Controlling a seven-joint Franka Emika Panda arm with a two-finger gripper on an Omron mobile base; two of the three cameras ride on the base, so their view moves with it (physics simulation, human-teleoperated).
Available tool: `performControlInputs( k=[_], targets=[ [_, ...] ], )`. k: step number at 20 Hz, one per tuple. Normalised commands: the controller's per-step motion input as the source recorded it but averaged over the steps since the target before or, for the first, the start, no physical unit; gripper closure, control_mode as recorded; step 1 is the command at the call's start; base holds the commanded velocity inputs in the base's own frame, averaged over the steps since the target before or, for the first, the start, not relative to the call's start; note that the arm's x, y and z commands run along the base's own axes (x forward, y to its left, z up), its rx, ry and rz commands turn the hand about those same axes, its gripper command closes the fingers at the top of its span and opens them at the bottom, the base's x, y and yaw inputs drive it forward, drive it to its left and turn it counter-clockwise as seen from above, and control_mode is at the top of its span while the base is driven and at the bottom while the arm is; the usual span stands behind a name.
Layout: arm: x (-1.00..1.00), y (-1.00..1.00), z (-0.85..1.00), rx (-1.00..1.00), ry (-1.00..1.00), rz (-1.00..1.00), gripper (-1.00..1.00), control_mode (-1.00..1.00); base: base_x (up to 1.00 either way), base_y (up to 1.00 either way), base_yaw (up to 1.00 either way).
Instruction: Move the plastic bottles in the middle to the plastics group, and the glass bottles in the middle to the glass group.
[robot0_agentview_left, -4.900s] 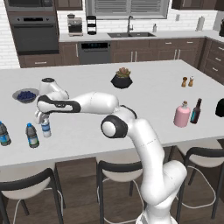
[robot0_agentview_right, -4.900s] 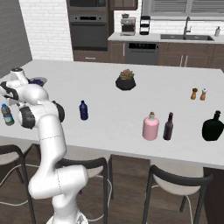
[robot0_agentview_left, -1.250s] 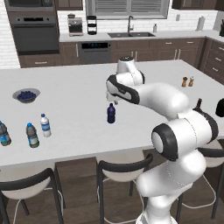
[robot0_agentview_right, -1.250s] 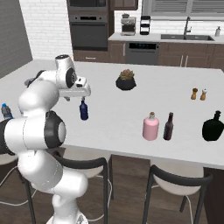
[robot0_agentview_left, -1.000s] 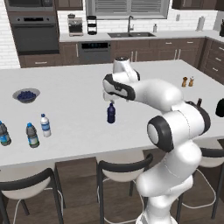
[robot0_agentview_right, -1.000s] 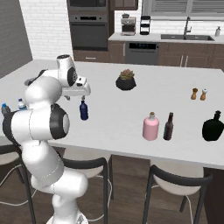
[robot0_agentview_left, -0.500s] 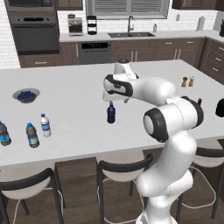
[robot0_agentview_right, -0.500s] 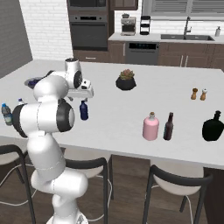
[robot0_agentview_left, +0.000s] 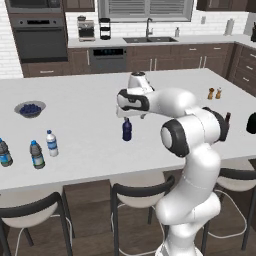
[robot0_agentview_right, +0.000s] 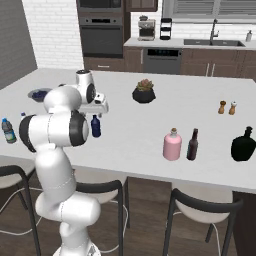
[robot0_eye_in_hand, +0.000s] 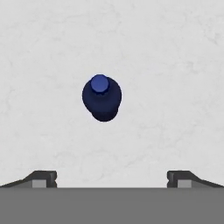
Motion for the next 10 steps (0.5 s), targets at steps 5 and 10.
performControlInputs(
  k=[5,10],
  targets=[
    [0.23,0.00,-0.16,0.00,0.00,0.00,-1.00,-1.00,0.00,0.00,0.00],
    [0.10,0.03,-0.14,0.00,0.00,0.01,-1.00,-1.00,0.00,0.00,0.00]
  ],
)
